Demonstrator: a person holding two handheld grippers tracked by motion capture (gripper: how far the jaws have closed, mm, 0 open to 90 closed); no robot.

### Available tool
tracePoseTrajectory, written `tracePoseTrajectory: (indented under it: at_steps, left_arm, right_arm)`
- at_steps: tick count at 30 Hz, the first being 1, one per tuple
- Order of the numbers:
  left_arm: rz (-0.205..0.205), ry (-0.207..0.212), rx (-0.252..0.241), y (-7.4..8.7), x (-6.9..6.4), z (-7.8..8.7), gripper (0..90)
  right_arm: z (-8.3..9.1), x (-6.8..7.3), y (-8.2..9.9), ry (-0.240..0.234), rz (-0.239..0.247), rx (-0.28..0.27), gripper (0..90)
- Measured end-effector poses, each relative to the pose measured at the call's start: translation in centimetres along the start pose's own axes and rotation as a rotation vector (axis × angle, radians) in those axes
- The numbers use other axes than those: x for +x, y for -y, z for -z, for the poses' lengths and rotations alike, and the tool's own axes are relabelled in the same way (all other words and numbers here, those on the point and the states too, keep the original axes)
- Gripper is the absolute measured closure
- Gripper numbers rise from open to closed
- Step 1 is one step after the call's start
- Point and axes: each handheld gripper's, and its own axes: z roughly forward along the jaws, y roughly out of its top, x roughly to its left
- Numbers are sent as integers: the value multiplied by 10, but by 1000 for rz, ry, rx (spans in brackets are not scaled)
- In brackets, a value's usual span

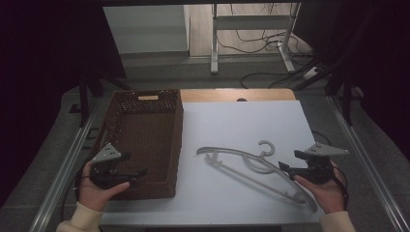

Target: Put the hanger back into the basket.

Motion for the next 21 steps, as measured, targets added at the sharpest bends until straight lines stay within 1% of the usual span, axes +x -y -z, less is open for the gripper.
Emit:
tracePoseTrajectory:
  at_steps: [9,19,21]
  left_arm:
    - [-4,6,-2,-2,0,-1,163]
    - [9,10,-1,-1,1,-2,160]
    - [5,12,-2,-1,0,-1,160]
  right_arm:
    - [0,0,0,-1,10,9,245]
    - [-5,-4,-1,-15,3,13,244]
    - [-6,-5,-1,-13,3,20,245]
